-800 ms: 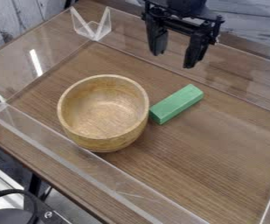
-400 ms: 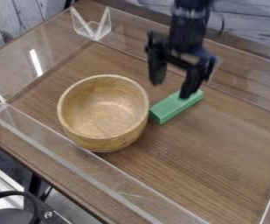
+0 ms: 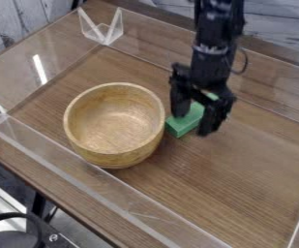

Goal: Put the green block in the brown bowl

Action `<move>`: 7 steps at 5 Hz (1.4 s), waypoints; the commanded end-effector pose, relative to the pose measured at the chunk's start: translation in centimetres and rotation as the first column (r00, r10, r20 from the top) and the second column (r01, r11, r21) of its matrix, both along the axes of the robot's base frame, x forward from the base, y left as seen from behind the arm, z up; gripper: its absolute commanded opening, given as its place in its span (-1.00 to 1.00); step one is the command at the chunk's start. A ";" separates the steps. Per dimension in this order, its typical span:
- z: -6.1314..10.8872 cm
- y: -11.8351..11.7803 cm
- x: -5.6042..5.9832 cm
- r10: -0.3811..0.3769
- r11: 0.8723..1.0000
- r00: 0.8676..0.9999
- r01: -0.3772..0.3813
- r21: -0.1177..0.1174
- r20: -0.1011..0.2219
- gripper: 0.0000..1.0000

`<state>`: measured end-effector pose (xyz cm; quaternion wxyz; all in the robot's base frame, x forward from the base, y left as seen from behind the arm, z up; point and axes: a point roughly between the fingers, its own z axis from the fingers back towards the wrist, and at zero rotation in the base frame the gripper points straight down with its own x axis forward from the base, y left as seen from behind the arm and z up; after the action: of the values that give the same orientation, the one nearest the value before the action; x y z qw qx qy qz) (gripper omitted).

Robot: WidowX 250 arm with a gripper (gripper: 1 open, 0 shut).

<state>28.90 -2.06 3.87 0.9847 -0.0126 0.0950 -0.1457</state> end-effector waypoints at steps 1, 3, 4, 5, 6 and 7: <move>0.9 0.0 1.3 -0.092 0.996 0.994 0.092 0.013 0.059 1.00; 1.2 -0.2 2.2 -0.205 0.978 0.974 0.201 0.049 0.097 1.00; 0.7 -0.2 2.4 -0.189 0.982 0.975 0.189 0.011 0.119 1.00; 0.2 -0.2 2.6 -0.173 0.984 0.975 0.178 -0.024 0.141 1.00; -0.7 -0.7 3.3 -0.184 0.983 0.971 0.185 0.009 0.153 1.00; -1.6 -1.1 3.9 -0.191 0.982 0.968 0.187 0.038 0.161 -1.00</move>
<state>32.72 -2.74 2.76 0.9720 0.0209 0.0178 -0.2335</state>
